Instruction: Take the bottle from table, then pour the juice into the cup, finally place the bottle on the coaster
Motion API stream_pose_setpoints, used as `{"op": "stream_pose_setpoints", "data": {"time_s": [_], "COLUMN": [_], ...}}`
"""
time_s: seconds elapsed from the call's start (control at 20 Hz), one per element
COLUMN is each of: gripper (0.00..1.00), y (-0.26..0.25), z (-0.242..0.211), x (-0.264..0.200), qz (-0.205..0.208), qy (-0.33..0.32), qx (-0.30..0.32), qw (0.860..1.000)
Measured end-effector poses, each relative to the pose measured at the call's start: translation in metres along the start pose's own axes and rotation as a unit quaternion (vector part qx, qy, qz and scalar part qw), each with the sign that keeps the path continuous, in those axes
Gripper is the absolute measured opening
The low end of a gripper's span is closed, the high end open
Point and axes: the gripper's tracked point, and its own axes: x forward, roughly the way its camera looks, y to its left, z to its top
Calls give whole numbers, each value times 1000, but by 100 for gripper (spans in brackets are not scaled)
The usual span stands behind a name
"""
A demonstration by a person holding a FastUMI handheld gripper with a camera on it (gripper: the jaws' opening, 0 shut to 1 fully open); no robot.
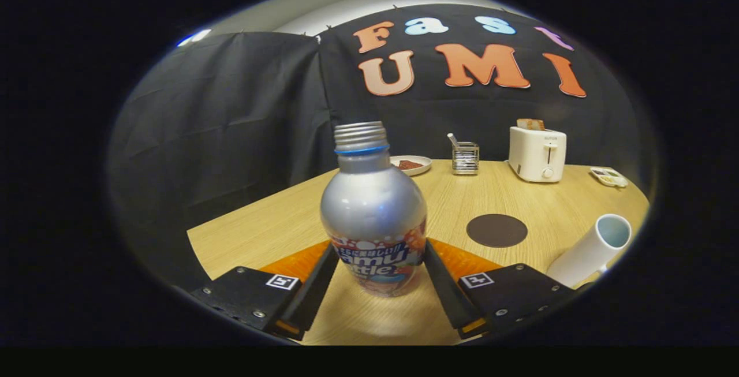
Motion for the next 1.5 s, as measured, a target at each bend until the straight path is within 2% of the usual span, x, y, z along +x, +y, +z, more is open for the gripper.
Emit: {"op": "stream_pose_setpoints", "data": {"time_s": [0.05, 0.2, 0.6, 0.85, 1.1, 1.5], "gripper": [83, 80, 80, 79, 79, 79], "y": [0, 0, -3, -18, -37, -56], "z": [1, 5, 29, 42, 39, 39], "x": [0, -5, -27, -39, -44, -53], "qz": [0, 5, 33, 34, 30, 24], "qy": [1, 1, -24, -41, -43, -60], "qx": [6, 29, 133, 206, 289, 370], "qw": [1000, 1000, 990, 977, 956, 927]}}
